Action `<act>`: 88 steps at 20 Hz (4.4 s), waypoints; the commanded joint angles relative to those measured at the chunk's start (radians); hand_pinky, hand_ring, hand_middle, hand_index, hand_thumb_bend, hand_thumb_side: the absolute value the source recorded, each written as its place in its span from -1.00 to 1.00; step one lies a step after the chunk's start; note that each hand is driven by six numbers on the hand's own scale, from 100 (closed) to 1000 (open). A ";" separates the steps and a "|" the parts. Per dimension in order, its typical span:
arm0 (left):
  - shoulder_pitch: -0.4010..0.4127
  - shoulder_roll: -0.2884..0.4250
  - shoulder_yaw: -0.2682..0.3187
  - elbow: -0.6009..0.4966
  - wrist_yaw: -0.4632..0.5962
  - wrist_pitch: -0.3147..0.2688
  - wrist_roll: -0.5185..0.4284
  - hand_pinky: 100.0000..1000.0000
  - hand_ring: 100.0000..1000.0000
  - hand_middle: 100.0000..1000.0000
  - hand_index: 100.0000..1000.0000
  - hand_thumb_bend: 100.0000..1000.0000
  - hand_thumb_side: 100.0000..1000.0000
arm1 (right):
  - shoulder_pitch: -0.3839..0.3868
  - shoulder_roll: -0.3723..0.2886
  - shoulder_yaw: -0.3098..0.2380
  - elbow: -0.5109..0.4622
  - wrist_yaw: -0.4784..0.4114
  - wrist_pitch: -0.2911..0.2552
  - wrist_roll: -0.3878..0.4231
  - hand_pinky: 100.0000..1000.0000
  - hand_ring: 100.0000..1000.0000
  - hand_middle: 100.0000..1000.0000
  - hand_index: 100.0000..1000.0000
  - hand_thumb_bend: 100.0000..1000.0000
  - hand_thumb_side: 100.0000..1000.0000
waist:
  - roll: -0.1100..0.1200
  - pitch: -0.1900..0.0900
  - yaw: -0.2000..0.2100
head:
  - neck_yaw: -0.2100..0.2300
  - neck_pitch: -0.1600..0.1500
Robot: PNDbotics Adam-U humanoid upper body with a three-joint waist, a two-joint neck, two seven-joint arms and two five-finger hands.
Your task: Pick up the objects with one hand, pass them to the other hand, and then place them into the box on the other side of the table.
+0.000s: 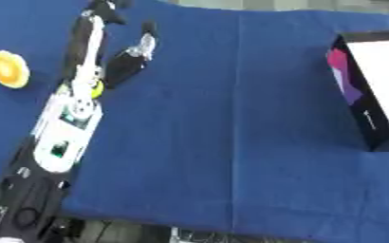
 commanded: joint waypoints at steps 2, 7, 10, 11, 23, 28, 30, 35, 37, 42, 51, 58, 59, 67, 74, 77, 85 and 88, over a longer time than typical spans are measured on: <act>-0.046 0.133 0.049 -0.023 0.029 0.058 -0.068 0.69 0.38 0.45 0.62 -0.50 -0.08 | 0.011 -0.018 -0.021 -0.016 0.023 -0.011 0.012 0.81 1.00 0.88 1.00 -1.00 -0.18 | 0.014 -0.036 0.002 | 0.003 -0.002; -0.078 0.228 0.068 0.051 0.028 0.093 -0.144 0.68 0.41 0.45 0.63 -0.44 -0.08 | 0.013 -0.008 -0.026 -0.016 0.044 -0.013 0.012 0.81 1.00 0.86 1.00 -1.00 -0.18 | 0.012 -0.036 -0.001 | 0.034 -0.002; -0.094 0.264 0.083 0.096 0.018 0.100 -0.177 0.68 0.42 0.45 0.63 -0.40 -0.10 | -0.003 -0.006 -0.016 -0.016 0.059 -0.019 0.011 0.80 1.00 0.86 1.00 -1.00 -0.18 | 0.011 -0.034 -0.001 | 0.059 -0.002; -0.100 0.275 0.086 0.114 0.014 0.103 -0.189 0.68 0.42 0.46 0.63 -0.40 -0.12 | -0.009 -0.005 -0.012 -0.016 0.061 -0.016 0.013 0.80 1.00 0.86 1.00 -1.00 -0.18 | 0.012 -0.034 -0.001 | 0.066 -0.002; -0.200 0.412 0.091 0.426 -0.086 0.030 -0.579 0.67 0.54 0.46 0.62 0.12 -0.32 | -0.019 0.016 0.003 -0.016 0.096 0.007 0.022 0.80 1.00 0.84 1.00 -1.00 -0.18 | 0.013 -0.025 -0.011 | 0.107 -0.007; -0.215 0.433 0.096 0.502 -0.153 -0.011 -0.708 0.68 0.58 0.45 0.63 0.20 -0.37 | -0.014 0.020 0.003 -0.016 0.109 -0.001 0.021 0.80 1.00 0.83 1.00 -1.00 -0.18 | 0.010 -0.022 -0.019 | 0.106 -0.013; -0.220 0.437 0.102 0.527 -0.171 -0.021 -0.742 0.69 0.59 0.46 0.64 0.19 -0.36 | -0.012 0.023 0.005 -0.016 0.116 0.000 0.021 0.80 1.00 0.83 1.00 -1.00 -0.18 | 0.009 -0.019 -0.022 | 0.106 -0.020; -0.229 0.444 0.117 0.557 -0.191 -0.030 -0.775 0.70 0.60 0.46 0.64 0.16 -0.43 | -0.016 0.035 0.009 -0.016 0.133 0.002 0.024 0.80 1.00 0.82 1.00 -1.00 -0.18 | 0.007 -0.006 -0.032 | 0.071 -0.041; -0.231 0.449 0.123 0.566 -0.197 -0.028 -0.777 0.70 0.61 0.47 0.64 0.14 -0.51 | -0.022 0.042 0.013 -0.016 0.140 0.005 0.030 0.80 1.00 0.82 1.00 -1.00 -0.18 | 0.007 0.003 -0.038 | 0.055 -0.048; -0.235 0.460 0.140 0.596 -0.225 -0.015 -0.776 0.69 0.62 0.47 0.64 0.16 -0.59 | -0.033 0.056 0.020 -0.016 0.158 0.009 0.041 0.80 1.00 0.82 1.00 -1.00 -0.18 | 0.008 0.020 -0.049 | 0.044 -0.058; -0.231 0.472 0.176 0.678 -0.359 0.050 -0.759 0.66 0.65 0.49 0.64 0.28 -0.69 | -0.031 0.072 0.028 -0.016 0.194 0.013 0.049 0.80 1.00 0.82 1.00 -1.00 -0.18 | 0.006 0.030 -0.054 | 0.070 -0.057; -0.228 0.467 0.202 0.733 -0.370 0.087 -0.712 0.66 0.64 0.49 0.65 0.18 -0.88 | -0.029 0.085 0.033 -0.016 0.216 0.025 0.052 0.81 1.00 0.81 1.00 -1.00 -0.18 | 0.006 0.035 -0.055 | 0.084 -0.059; -0.228 0.467 0.202 0.734 -0.368 0.089 -0.703 0.66 0.64 0.49 0.65 0.18 -0.88 | -0.030 0.085 0.033 -0.016 0.219 0.027 0.053 0.81 1.00 0.81 1.00 -1.00 -0.18 | 0.006 0.036 -0.056 | 0.085 -0.059; -0.238 0.452 0.206 0.748 -0.355 0.122 -0.637 0.66 0.62 0.49 0.66 -0.04 -0.94 | -0.043 0.088 0.041 -0.016 0.238 0.053 0.063 0.82 1.00 0.81 1.00 -1.00 -0.18 | 0.008 0.042 -0.065 | 0.095 -0.063; -0.246 0.430 0.214 0.788 -0.278 0.133 -0.612 0.68 0.61 0.49 0.63 -0.22 -0.77 | -0.054 0.088 0.048 -0.016 0.245 0.059 0.074 0.82 1.00 0.80 1.00 -1.00 -0.18 | 0.010 0.050 -0.079 | 0.102 -0.072; -0.248 0.428 0.206 0.804 -0.271 0.131 -0.629 0.65 0.61 0.48 0.56 -0.16 -0.78 | -0.056 0.091 0.049 -0.016 0.249 0.062 0.076 0.82 1.00 0.80 1.00 -1.00 -0.18 | 0.011 0.054 -0.084 | 0.103 -0.074; -0.254 0.433 0.199 0.804 -0.347 0.141 -0.653 0.54 0.53 0.33 0.26 -0.30 -1.00 | -0.049 0.094 0.049 -0.016 0.253 0.068 0.080 0.83 1.00 0.80 1.00 -1.00 -0.18 | 0.014 0.051 -0.084 | 0.107 -0.068; -0.253 0.428 0.200 0.800 -0.358 0.141 -0.653 0.52 0.49 0.27 0.11 -0.61 -1.00 | -0.048 0.092 0.049 -0.016 0.246 0.068 0.084 0.83 1.00 0.80 1.00 -1.00 -0.18 | 0.012 0.048 -0.084 | 0.102 -0.067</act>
